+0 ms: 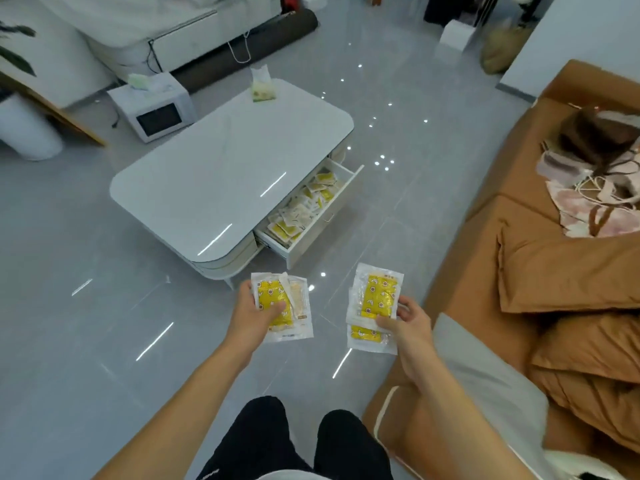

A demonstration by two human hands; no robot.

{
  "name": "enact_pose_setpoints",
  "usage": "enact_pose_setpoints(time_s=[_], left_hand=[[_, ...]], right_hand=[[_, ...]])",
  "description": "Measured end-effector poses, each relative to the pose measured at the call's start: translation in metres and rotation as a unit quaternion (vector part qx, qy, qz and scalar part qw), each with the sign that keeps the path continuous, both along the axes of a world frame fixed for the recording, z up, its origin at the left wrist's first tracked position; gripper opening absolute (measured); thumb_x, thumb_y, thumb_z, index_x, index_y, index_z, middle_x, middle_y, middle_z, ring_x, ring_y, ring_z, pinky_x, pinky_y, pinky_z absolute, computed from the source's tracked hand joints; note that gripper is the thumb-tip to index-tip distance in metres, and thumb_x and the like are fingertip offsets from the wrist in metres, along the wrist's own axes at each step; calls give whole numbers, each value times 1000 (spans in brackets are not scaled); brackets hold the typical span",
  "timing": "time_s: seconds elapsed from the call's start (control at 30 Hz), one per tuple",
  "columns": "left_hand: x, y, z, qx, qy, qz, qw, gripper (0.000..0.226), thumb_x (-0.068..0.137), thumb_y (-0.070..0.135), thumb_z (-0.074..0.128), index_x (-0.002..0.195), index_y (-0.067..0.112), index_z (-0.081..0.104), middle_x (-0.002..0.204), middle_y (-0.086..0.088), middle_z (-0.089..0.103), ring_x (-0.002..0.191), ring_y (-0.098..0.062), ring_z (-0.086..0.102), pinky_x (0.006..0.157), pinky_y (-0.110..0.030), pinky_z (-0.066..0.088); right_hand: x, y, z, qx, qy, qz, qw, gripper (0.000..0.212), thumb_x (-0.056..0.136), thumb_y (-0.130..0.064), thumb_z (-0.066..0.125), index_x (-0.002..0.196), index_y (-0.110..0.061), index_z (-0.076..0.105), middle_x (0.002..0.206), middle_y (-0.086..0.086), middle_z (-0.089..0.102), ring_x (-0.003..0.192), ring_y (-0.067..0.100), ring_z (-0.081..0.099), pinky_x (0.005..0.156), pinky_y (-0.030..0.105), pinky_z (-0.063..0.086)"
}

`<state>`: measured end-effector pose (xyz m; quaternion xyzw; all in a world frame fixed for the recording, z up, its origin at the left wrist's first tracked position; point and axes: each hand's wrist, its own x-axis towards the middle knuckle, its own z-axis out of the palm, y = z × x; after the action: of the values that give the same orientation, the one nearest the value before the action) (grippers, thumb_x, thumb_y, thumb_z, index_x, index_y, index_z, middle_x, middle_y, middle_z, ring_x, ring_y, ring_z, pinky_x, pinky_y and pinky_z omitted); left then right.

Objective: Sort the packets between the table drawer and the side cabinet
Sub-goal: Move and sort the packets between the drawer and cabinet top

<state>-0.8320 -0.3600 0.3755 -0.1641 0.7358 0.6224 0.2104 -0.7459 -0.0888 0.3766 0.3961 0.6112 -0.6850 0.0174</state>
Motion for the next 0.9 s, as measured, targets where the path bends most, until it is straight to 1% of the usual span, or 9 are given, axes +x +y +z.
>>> enact_pose_setpoints(time_s=[0.1, 0.2, 0.37, 0.47, 0.53, 0.63, 0.7, 0.8, 0.9], left_hand=[[-45, -8, -14, 9, -12, 46, 999, 49, 88, 5, 75, 123, 28, 49, 119, -1, 66, 104, -19, 69, 78, -34, 61], [-98, 0, -28, 18, -21, 85, 996, 51, 87, 2, 75, 125, 25, 48, 117, -1, 66, 103, -18, 69, 68, -26, 58], [-203, 36, -61, -1, -27, 119, 992, 52, 85, 4, 76, 119, 29, 47, 116, -1, 65, 100, -18, 69, 76, -34, 60], [-272, 65, -86, -27, -26, 113, 993, 52, 86, -1, 72, 124, 25, 47, 111, 4, 64, 99, -13, 67, 82, -35, 59], [-317, 83, -114, -43, -38, 125, 990, 52, 85, -4, 67, 123, 24, 47, 108, 3, 64, 96, -13, 67, 81, -34, 59], [-375, 102, -171, -54, -74, 155, 984, 51, 85, -8, 62, 122, 22, 45, 101, 4, 61, 88, -8, 63, 71, -27, 55], [-407, 109, -216, -56, -95, 173, 979, 49, 87, -9, 59, 120, 22, 43, 98, 6, 58, 86, -7, 61, 69, -26, 53], [-439, 113, -281, -74, -124, 196, 970, 47, 88, -6, 60, 119, 24, 43, 97, 5, 59, 90, -14, 63, 73, -30, 55], [-460, 113, -343, -68, -167, 220, 959, 47, 88, -7, 62, 119, 22, 42, 97, 2, 59, 85, -11, 62, 61, -24, 49]], right_hand=[[-73, -6, -5, 0, -5, 38, 999, 50, 78, 15, 74, 115, -18, 62, 110, 6, 74, 97, 25, 74, 77, 41, 62], [-142, -4, -21, 6, -11, 70, 997, 48, 79, 14, 74, 114, -17, 63, 112, 8, 74, 98, 25, 74, 75, 39, 61], [-261, 14, -57, 6, -21, 95, 995, 51, 78, 15, 73, 119, -14, 61, 111, 9, 73, 96, 25, 74, 69, 33, 58], [-342, 26, -92, 0, -40, 112, 993, 51, 77, 15, 71, 117, -15, 61, 112, 10, 72, 96, 25, 74, 72, 37, 60], [-397, 33, -124, -3, -60, 135, 989, 53, 77, 16, 71, 119, -13, 60, 113, 11, 71, 98, 27, 73, 72, 37, 60], [-475, 38, -180, 5, -89, 185, 979, 55, 77, 15, 71, 123, -13, 58, 111, 8, 69, 97, 24, 72, 67, 31, 58], [-521, 40, -223, 20, -101, 222, 970, 52, 78, 14, 70, 119, -16, 58, 108, 7, 69, 95, 23, 71, 70, 34, 58], [-573, 44, -291, 65, -128, 258, 955, 48, 78, 11, 70, 114, -19, 59, 105, 8, 69, 95, 25, 70, 80, 42, 61], [-610, 49, -354, 104, -155, 277, 943, 43, 79, 9, 69, 108, -22, 59, 104, 7, 68, 96, 26, 69, 79, 40, 60]])
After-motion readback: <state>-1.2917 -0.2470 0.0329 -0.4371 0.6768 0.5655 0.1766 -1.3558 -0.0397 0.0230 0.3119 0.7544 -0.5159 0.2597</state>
